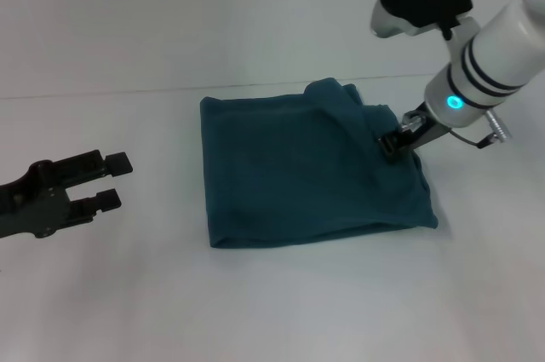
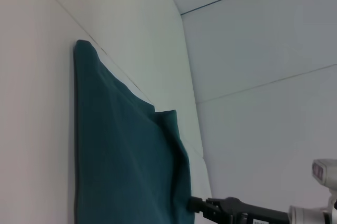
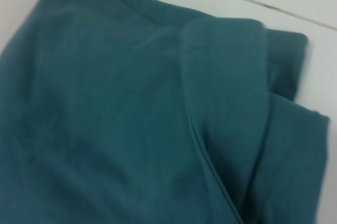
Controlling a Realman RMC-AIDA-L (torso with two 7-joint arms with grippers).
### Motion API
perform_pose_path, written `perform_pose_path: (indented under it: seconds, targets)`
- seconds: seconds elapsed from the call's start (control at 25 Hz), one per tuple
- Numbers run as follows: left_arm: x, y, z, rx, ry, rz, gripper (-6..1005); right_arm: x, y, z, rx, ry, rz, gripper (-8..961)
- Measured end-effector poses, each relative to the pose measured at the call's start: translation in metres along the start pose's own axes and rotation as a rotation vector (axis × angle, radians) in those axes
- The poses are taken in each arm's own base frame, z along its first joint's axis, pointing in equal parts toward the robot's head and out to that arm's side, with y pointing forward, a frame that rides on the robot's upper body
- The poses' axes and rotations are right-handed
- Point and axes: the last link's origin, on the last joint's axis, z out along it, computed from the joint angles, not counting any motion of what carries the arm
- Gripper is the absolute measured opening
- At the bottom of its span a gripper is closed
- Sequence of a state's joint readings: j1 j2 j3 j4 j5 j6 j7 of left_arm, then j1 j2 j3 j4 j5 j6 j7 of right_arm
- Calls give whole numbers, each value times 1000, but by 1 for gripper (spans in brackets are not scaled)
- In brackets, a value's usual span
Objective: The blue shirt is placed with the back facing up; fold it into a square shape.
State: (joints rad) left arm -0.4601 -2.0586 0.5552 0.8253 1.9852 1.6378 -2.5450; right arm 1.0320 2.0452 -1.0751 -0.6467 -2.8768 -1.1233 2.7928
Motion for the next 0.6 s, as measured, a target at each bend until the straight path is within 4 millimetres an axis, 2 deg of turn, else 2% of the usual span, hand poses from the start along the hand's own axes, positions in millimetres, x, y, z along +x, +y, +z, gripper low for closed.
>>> perform_pose_path:
  seconds: [0.32,0.6]
  targets:
    - [1,0,1,4,7,-1,787,14,-23,-7,17,-11,90,21]
    - [0,-2,4,-4,0,-13,786,11,-36,-8,27,-81,153,21]
